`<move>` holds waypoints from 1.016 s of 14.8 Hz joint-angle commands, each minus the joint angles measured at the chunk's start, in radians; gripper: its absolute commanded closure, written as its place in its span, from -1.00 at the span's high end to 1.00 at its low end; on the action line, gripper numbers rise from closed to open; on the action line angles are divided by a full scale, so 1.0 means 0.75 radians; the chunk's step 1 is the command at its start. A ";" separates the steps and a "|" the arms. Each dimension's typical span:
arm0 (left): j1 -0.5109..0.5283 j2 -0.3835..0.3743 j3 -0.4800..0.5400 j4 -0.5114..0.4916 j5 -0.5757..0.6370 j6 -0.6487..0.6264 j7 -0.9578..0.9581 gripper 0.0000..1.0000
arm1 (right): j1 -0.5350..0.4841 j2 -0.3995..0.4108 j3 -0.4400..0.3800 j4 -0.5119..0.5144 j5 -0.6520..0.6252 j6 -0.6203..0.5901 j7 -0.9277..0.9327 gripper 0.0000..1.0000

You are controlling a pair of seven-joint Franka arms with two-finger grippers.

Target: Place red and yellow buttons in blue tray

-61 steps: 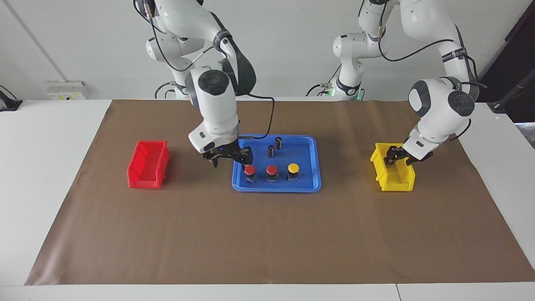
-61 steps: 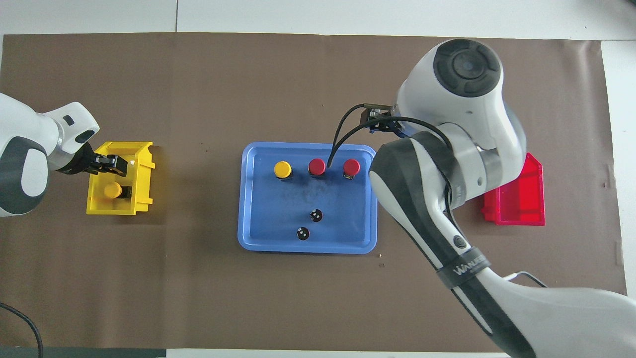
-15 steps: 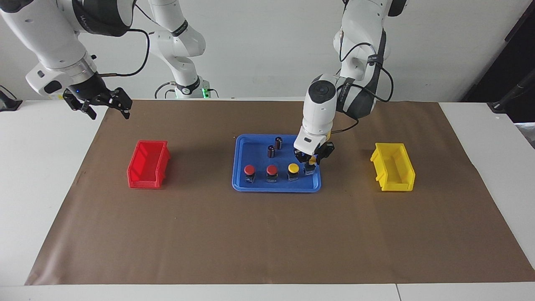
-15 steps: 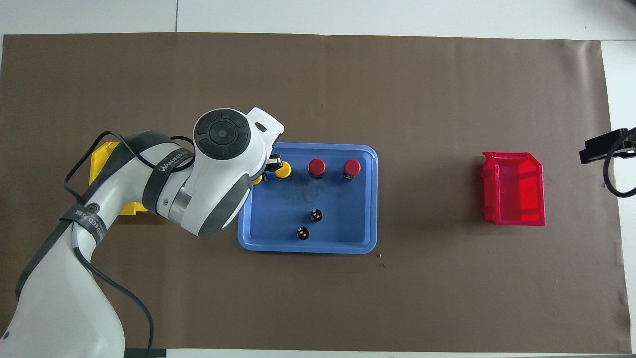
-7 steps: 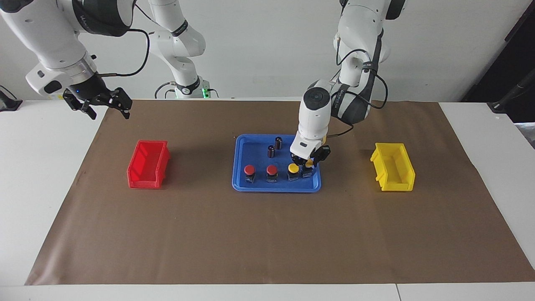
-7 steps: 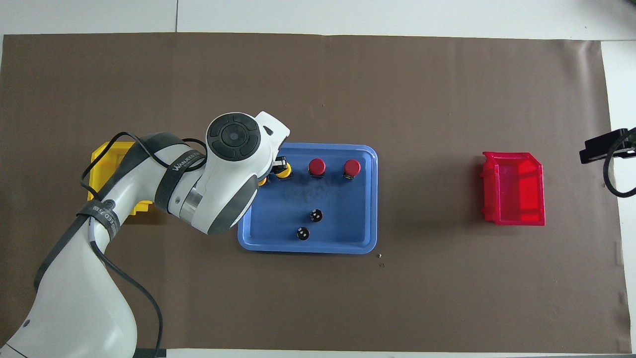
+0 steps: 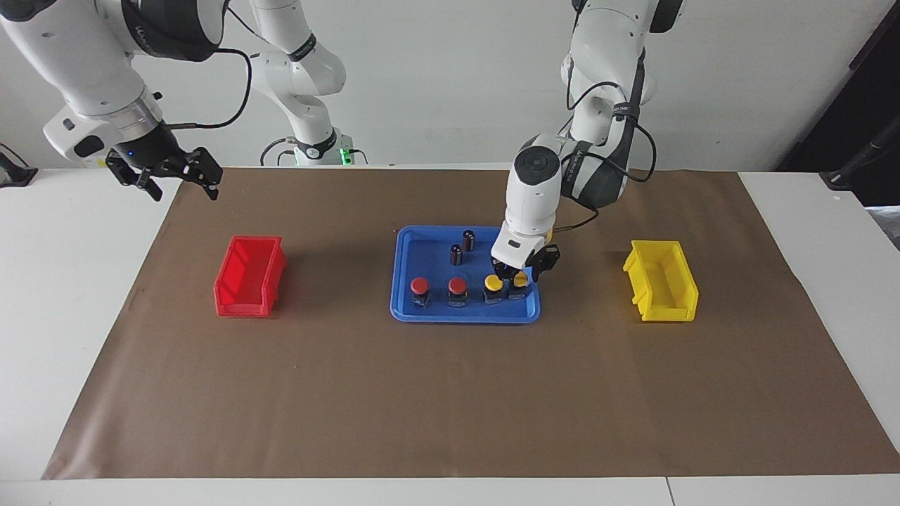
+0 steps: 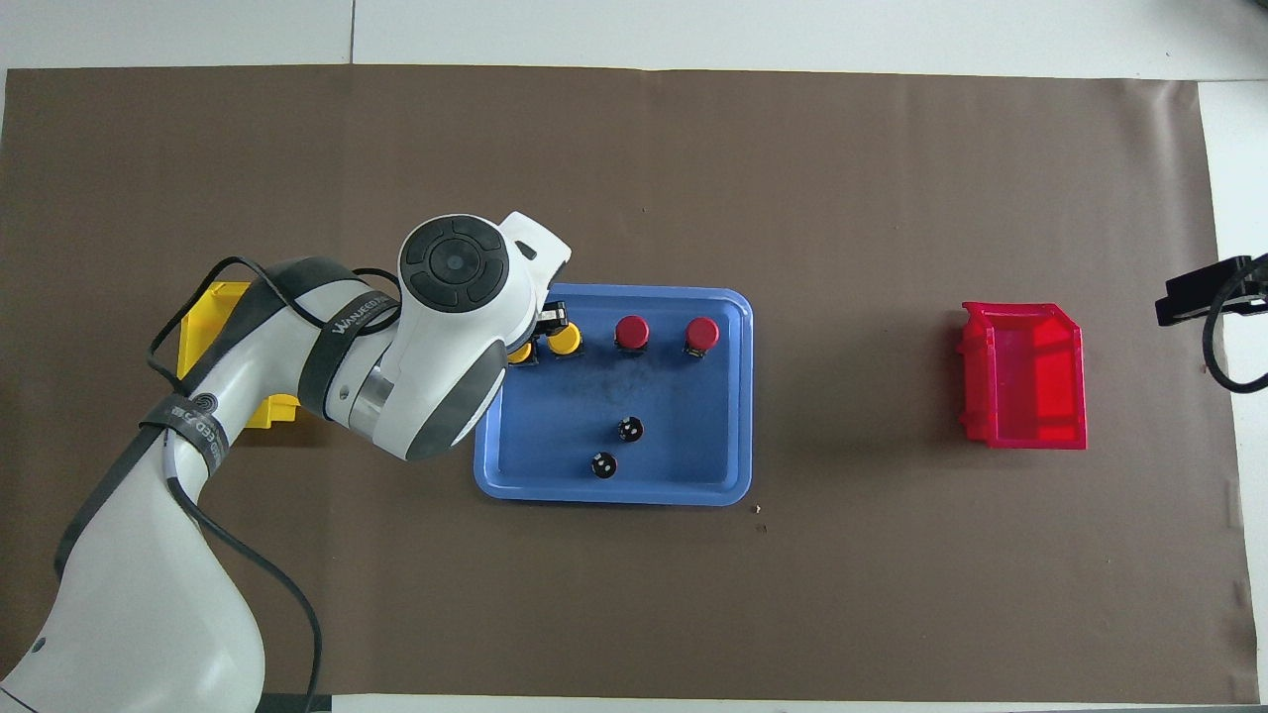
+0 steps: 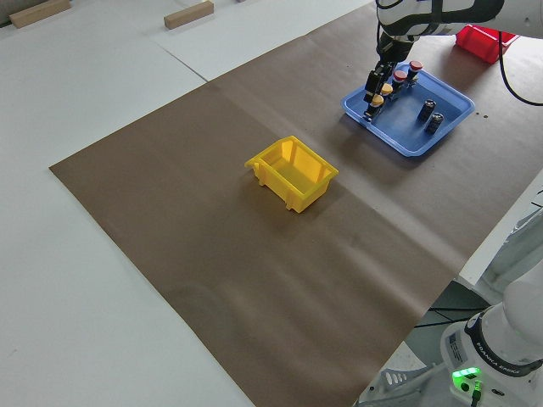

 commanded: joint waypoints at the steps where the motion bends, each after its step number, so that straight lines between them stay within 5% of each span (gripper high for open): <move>1: 0.049 -0.073 0.007 0.081 0.000 -0.144 0.019 0.89 | -0.013 0.006 0.010 0.016 -0.008 -0.029 -0.030 1.00; 7: 0.327 -0.317 0.010 0.142 -0.113 -0.318 0.439 1.00 | -0.013 0.006 0.010 0.016 -0.010 -0.029 -0.028 1.00; 11: 0.505 -0.323 0.014 0.376 -0.117 -0.686 0.704 1.00 | -0.011 0.006 0.012 0.016 -0.010 -0.027 -0.028 1.00; 15: 0.630 -0.327 0.016 0.464 -0.123 -0.814 0.999 1.00 | -0.013 0.008 0.012 0.018 -0.012 -0.025 -0.028 1.00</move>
